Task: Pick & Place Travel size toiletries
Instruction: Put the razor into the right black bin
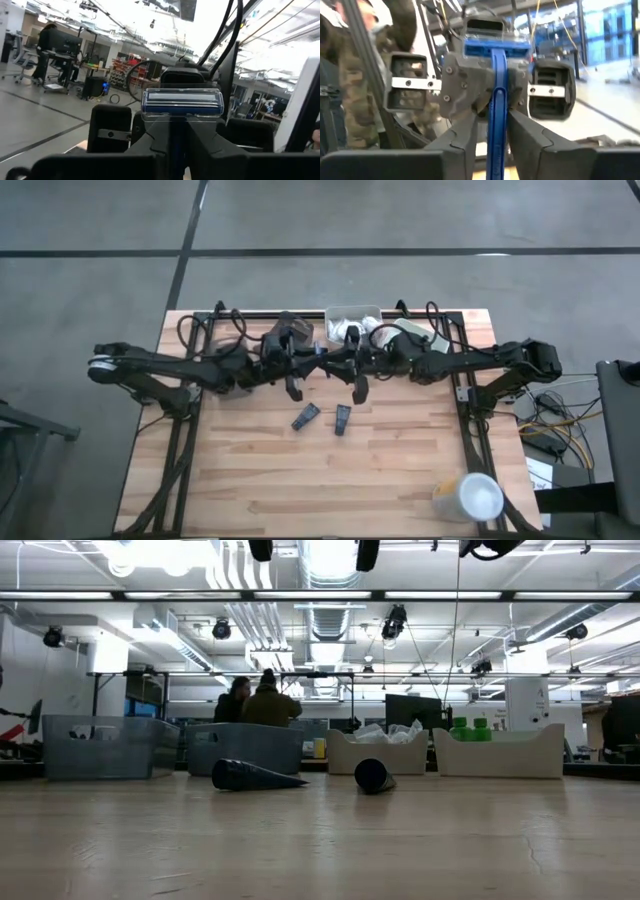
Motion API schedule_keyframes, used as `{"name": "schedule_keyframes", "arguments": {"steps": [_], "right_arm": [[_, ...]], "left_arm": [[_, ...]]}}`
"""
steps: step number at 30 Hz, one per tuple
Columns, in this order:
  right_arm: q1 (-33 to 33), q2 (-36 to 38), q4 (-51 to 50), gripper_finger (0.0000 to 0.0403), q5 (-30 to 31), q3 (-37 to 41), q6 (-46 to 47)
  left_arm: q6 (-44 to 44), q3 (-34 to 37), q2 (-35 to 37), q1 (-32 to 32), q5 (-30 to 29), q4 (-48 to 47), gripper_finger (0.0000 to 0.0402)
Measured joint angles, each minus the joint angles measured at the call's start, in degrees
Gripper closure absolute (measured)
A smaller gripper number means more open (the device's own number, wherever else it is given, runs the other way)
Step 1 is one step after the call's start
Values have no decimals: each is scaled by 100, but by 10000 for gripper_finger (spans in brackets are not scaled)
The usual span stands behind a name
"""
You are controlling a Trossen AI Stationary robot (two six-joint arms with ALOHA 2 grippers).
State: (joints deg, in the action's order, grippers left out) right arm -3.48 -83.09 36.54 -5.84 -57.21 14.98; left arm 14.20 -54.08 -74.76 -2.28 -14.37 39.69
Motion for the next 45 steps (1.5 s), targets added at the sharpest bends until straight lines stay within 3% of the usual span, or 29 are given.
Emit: {"name": "schedule_keyframes", "arguments": {"steps": [12,22,29,40,45], "right_arm": [[-496,15,-1410,183,-16,-84,534],[-672,20,-3551,112,-3,-860,-533],[-736,22,-4329,107,-9,-1263,-1209],[-1176,24,-4385,152,-41,-1059,-1261],[-1366,24,-4381,172,-63,-909,-1261]], "left_arm": [[80,0,186,335,-65,-1173,364],[0,0,340,920,-212,-2104,364],[-70,0,345,1530,-267,-2679,364],[-485,0,339,2656,-684,-4242,364],[-194,42,73,2995,-683,-4379,364]]}}
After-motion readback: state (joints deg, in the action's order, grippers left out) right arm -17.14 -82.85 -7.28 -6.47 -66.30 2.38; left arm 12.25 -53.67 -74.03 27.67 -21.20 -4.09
